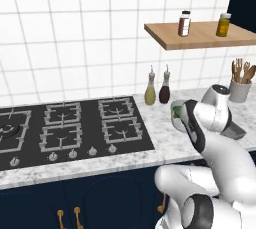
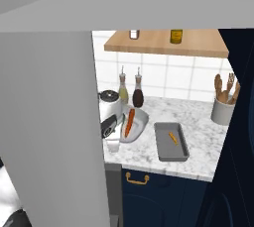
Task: Take the meat container that has the shrimp and place it on the second highest rack of the freezer. Then take the vegetable container that has the broccoli and carrot and place it on the highest rack of the freezer.
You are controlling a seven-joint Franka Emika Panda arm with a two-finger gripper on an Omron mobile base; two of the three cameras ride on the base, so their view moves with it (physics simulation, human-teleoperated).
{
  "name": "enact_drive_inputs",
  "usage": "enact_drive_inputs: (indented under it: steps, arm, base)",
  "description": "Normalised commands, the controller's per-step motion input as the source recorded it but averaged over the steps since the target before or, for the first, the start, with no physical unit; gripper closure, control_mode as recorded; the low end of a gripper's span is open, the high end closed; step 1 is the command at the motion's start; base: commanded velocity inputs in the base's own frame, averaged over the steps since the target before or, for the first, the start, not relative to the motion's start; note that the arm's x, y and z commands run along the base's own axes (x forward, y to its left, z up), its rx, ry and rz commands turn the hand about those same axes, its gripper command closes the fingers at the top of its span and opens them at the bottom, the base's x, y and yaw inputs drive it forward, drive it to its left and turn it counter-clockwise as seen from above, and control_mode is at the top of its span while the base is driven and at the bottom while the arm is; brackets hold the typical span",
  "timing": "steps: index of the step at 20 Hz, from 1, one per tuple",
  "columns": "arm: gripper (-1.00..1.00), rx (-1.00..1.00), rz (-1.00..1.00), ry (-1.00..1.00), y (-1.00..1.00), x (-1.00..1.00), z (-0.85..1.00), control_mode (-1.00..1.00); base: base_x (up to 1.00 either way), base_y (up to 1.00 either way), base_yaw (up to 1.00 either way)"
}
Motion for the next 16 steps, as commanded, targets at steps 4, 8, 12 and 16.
enact_drive_inputs:
  steps: [4,8,12,16]
  arm:
    - [1.00,-0.16,0.14,0.00,0.54,-0.41,1.00,-1.00]
    - [1.00,-0.09,0.16,0.00,0.14,-0.89,1.00,-1.00]
    - [1.00,0.00,0.11,-0.01,0.06,-1.00,0.86,-1.00]
    - [1.00,0.00,0.02,-0.13,0.16,-0.93,0.57,-1.00]
  base:
    - [0.00,0.00,0.00]
    - [0.00,0.00,0.00]
    - [0.00,0.00,0.00]
    - [0.00,0.00,0.00]
